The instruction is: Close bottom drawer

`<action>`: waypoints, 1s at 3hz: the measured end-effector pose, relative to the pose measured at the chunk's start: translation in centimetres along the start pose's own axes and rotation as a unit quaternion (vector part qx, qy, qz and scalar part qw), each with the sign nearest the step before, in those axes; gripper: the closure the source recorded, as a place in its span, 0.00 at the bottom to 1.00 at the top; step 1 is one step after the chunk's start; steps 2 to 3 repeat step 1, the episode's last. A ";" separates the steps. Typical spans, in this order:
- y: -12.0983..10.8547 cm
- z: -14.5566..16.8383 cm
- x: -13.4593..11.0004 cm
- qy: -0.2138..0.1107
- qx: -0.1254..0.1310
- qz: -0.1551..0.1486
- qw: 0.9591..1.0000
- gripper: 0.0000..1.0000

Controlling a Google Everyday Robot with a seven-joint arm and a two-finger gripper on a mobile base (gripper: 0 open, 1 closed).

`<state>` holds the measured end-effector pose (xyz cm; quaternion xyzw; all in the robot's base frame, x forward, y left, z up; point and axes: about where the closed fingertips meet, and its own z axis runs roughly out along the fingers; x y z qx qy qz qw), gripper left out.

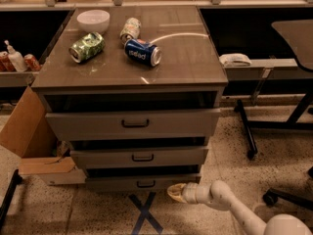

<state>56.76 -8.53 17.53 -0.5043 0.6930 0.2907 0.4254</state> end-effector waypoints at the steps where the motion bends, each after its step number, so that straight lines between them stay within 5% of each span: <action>1: 1.9 -2.6 -2.5 -0.029 -0.030 -0.021 0.999 1.00; 3: 1.9 -2.6 -2.5 -0.029 -0.030 -0.021 0.999 1.00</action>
Offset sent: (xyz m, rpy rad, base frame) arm 0.0000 0.0000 0.0000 0.0000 0.0000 0.0000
